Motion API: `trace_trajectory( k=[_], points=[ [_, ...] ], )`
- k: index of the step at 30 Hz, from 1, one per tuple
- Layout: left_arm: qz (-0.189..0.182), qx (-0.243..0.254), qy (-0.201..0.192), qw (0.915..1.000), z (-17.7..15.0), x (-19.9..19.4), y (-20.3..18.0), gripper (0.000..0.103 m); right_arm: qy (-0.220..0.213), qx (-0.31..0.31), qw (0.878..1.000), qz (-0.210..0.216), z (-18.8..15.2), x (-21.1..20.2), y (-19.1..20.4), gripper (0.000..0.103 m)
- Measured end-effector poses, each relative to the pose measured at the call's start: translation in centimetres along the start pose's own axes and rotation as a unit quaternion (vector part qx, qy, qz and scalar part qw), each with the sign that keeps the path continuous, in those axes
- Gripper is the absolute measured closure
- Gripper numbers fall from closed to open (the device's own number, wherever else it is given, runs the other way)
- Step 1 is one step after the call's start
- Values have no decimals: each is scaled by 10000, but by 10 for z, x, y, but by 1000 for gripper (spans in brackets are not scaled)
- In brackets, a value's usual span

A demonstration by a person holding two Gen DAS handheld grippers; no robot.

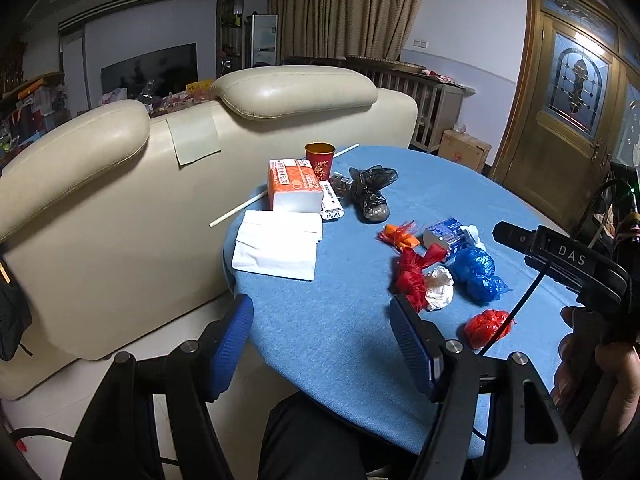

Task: Collect trash
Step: 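Move both tools back over the table toward the plastic bags, then grasp the red bag bundle with the left gripper while the right grasps the red ball bag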

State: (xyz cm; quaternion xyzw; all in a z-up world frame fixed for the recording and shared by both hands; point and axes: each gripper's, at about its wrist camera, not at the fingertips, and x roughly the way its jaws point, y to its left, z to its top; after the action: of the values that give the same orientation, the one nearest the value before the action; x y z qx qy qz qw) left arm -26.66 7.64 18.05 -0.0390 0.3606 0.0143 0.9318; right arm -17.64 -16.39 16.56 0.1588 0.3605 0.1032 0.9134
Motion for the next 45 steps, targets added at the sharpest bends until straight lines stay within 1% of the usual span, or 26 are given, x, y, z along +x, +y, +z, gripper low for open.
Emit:
trace_trajectory(
  k=[5, 11, 18, 22, 24, 25, 27, 29, 31, 33, 34, 36, 38, 40, 44, 45],
  points=[
    [-37, -36, -15, 10000, 1, 0, -2, 32, -87, -48, 9999, -38, -2, -8, -4, 19],
    [-68, -29, 6, 10000, 0, 2, -4, 32, -68, -18, 9999, -112, -1, -10, -9, 19],
    [-124, -135, 2, 9998, -2, 8, -3, 32, -78, -79, 9998, -153, -3, -12, -10, 19],
    [-189, -293, 22, 9994, -8, 18, -3, 32, -183, 19, 9995, -257, -9, -27, -26, 19],
    [-220, -371, 56, 9991, -12, 27, -3, 32, -204, 23, 9990, -407, -15, -36, -39, 19],
    [-235, -414, 105, 9988, -14, 33, -3, 32, -212, 13, 9980, -602, -21, -42, -49, 19],
    [-275, -458, 229, 9983, -16, 47, -5, 32, -133, 14, 9965, -828, -28, -47, -65, 19],
    [-300, -410, 379, 9980, -18, 61, -12, 32, -63, 86, 9934, -1141, -40, -52, -88, 19],
    [-330, -301, 556, 9975, -18, 78, -25, 32, 173, 212, 9904, -1355, -52, -48, -112, 19],
    [-409, -192, 665, 9968, -17, 89, -39, 32, 356, 346, 9876, -1486, -60, -40, -131, 19],
    [-444, -89, 700, 9965, -17, 94, -48, 32, 525, 445, 9858, -1531, -65, -33, -142, 19],
    [-480, 126, 751, 9959, -17, 103, -64, 32, 694, 561, 9853, -1455, -69, -23, -153, 19],
    [-473, 222, 800, 9954, -16, 113, -75, 32, 802, 566, 9869, -1283, -71, -13, -155, 19],
    [-408, 142, 849, 9955, -12, 124, -79, 32, 834, 409, 9904, -1027, -69, 0, -148, 19],
    [-215, -112, 882, 9958, -3, 143, -75, 32, 941, -53, 9934, -658, -65, 30, -123, 19],
    [-206, -142, 896, 9957, -1, 146, -74, 32, 944, -172, 9934, -625, -64, 36, -117, 19]
  ],
)
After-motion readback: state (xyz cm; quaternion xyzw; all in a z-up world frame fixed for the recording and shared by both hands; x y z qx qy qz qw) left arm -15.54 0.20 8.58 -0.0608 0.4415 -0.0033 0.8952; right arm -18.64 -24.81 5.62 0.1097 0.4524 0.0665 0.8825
